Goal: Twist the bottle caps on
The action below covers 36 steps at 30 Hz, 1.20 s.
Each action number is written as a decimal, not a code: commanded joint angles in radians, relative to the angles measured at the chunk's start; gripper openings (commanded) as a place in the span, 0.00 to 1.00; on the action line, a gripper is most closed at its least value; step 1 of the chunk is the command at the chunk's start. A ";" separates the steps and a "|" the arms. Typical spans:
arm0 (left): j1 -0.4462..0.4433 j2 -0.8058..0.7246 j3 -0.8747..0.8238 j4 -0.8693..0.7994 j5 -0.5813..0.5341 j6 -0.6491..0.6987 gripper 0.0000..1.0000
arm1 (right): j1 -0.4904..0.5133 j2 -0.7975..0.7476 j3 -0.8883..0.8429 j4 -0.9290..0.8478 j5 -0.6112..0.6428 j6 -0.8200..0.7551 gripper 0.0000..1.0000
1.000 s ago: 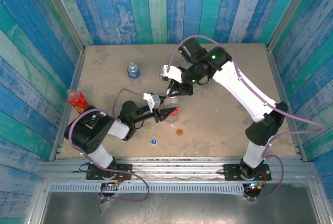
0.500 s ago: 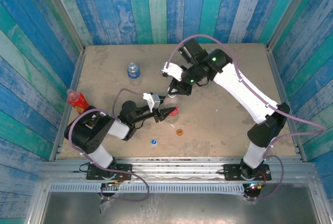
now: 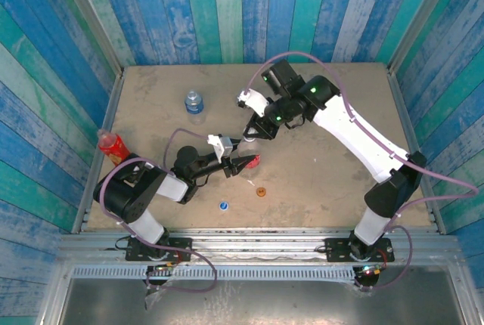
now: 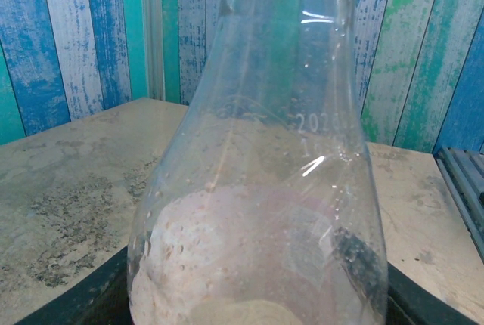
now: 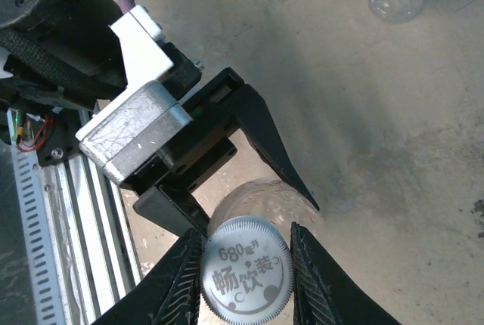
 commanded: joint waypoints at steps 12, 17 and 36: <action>0.001 0.029 0.001 -0.068 -0.006 0.014 0.60 | 0.049 -0.033 -0.084 -0.044 0.023 -0.037 0.33; 0.001 0.026 0.002 -0.070 -0.007 0.015 0.60 | 0.054 -0.074 -0.143 0.010 0.026 -0.044 0.33; 0.001 0.035 0.011 -0.074 -0.003 0.007 0.60 | 0.054 -0.116 -0.231 0.101 0.057 -0.029 0.33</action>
